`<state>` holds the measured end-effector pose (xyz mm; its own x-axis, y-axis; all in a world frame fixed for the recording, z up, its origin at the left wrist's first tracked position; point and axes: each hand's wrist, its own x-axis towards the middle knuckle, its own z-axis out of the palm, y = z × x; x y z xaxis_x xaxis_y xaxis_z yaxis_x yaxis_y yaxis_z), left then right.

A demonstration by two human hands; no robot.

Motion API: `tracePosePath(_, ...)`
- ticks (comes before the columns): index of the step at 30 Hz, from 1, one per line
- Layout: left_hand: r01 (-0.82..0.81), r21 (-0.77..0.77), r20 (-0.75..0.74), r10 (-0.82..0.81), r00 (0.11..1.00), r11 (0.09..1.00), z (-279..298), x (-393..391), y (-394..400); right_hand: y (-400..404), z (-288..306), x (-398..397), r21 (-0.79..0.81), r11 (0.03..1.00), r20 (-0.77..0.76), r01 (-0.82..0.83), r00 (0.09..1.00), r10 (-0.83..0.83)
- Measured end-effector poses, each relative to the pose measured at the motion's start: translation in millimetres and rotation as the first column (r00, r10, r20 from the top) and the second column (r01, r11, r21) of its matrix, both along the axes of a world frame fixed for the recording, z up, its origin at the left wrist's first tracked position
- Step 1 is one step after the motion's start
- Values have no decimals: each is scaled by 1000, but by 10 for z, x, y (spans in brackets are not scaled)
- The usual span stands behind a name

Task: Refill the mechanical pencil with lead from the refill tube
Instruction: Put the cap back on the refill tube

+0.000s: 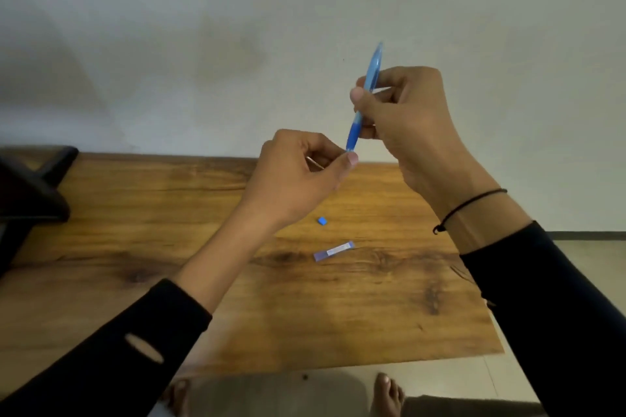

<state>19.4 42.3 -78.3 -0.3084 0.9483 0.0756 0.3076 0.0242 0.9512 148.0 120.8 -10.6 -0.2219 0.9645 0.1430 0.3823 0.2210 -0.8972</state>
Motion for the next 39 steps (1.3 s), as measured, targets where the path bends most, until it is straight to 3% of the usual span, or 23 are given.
tracePosePath(4,94,-171,-291,-141,946,981,-278,72,12,180,-425,233,0,1000,332,19,943,-18)
tracePosePath(8,90,-394,-604,-332,725,915,-497,104,-22,257,-959,429,-183,983,703,-13,697,141)
tracePosePath(10,78,-450,-676,-396,621,890,-601,130,-42,277,-1180,486,-241,970,752,11,635,180)
tracePosePath(14,59,-509,-735,-469,490,859,-742,187,-52,347,-1434,495,-185,983,776,16,615,137)
tracePosePath(20,52,-503,-758,-468,455,863,-775,269,-22,381,-1479,484,-225,974,734,-23,653,185)
tracePosePath(22,55,-489,-759,-455,466,871,-751,267,-22,365,-1437,483,-207,978,756,-35,628,182)
tracePosePath(25,62,-458,-709,-406,577,887,-677,191,10,310,-1288,487,-113,979,751,-172,630,198)
tracePosePath(28,77,-409,-613,-337,715,909,-581,39,70,221,-1114,475,-194,883,671,-428,599,437)
tracePosePath(31,68,-314,-478,-219,851,947,-531,-12,166,142,-1126,506,-272,804,595,-529,564,572)
tracePosePath(35,9,-252,-148,-47,988,968,-542,-107,217,137,-1195,439,-146,859,509,-490,708,490)
tracePosePath(39,-27,-178,38,34,999,984,-528,-100,213,181,-1286,404,-148,872,300,-466,819,488)
